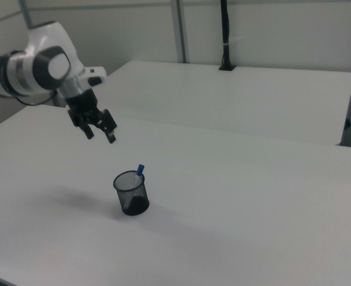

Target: Insert the marker

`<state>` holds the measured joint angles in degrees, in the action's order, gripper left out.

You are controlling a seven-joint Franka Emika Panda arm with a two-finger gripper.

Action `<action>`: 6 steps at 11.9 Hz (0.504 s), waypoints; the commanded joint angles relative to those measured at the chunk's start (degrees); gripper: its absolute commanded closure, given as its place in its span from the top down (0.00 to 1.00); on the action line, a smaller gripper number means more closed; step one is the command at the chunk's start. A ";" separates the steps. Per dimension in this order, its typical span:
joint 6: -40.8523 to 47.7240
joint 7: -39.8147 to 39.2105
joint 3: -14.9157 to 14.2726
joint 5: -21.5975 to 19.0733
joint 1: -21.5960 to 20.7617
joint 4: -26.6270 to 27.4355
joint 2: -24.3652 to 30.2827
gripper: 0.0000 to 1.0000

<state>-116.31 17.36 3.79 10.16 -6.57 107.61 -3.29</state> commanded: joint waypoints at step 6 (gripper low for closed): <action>24.02 -15.33 -1.85 -5.66 3.57 -14.27 1.00 1.00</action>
<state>-96.13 7.16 2.60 8.67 -4.83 96.21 -2.75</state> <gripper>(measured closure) 0.000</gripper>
